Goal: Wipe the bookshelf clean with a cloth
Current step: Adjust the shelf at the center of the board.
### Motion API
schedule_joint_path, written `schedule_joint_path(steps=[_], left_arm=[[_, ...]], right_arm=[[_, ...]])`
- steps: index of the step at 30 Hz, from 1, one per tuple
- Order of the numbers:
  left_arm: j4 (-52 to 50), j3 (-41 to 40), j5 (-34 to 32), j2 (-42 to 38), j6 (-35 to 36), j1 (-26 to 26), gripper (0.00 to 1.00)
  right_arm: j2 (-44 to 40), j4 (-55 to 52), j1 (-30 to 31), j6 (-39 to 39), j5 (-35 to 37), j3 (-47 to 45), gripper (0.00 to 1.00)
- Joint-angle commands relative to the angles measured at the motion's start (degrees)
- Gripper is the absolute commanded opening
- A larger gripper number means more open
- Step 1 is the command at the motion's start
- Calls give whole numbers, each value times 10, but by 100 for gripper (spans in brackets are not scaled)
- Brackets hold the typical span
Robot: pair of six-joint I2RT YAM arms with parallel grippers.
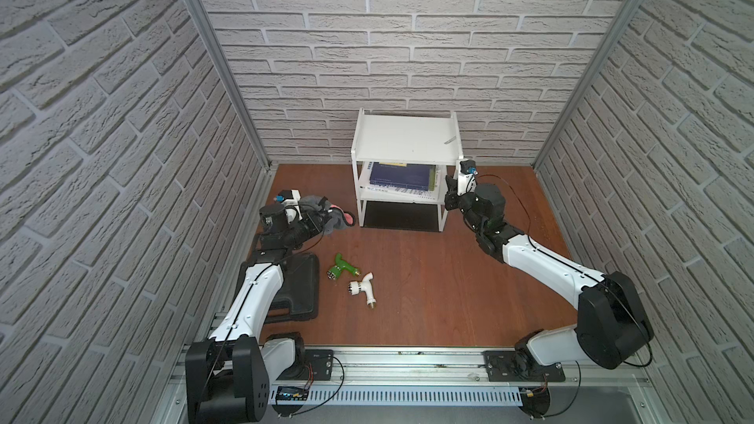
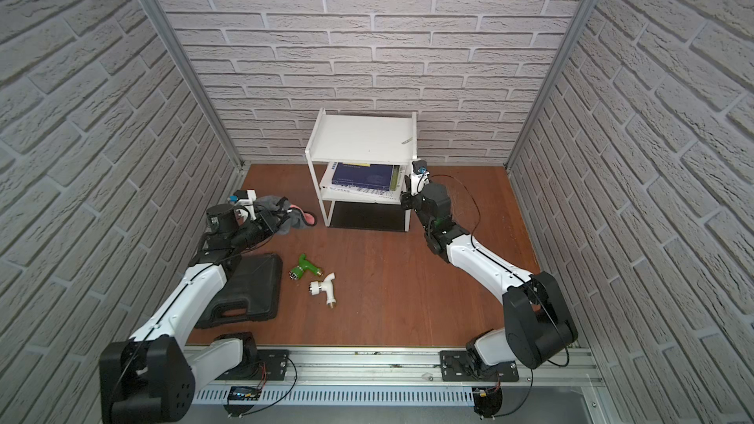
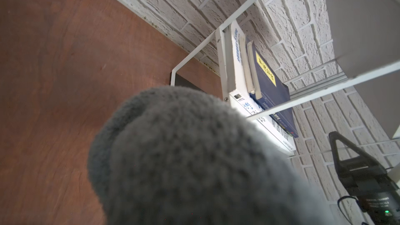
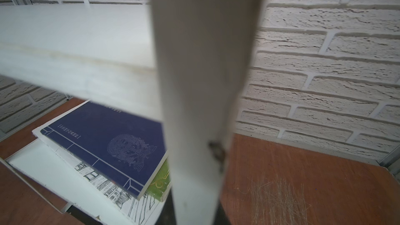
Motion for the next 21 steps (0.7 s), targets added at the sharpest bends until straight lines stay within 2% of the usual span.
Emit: schedule_joint_path(steps=[1,4,8,11,14,17,19,21], left_arm=[[-7,45,12,19,64,-28,0],[-9,86,22,53,87,-68,0],[-44,126,-50,118,123,-110,0],[1,109,-74,168,106,-112,0],[77,95,-24,223,59,-124,0],[135,105,13,291,19,-167,0],[187,109,37,303,-20,-176,0],[225,107,42,282,-65,-169,0]], right_arm=[[-28,-17,-26,31,10,-5,3],[-54,-24,-56,32,-13,-22,3],[-66,-49,-98,16,-49,-29,3],[-68,-49,-120,-13,-71,-42,3],[-76,-53,-128,-21,-126,-45,3],[-68,-30,-127,-3,-201,-53,3],[-58,-25,-123,16,-206,-55,3],[-50,-23,-122,27,-203,-51,3]])
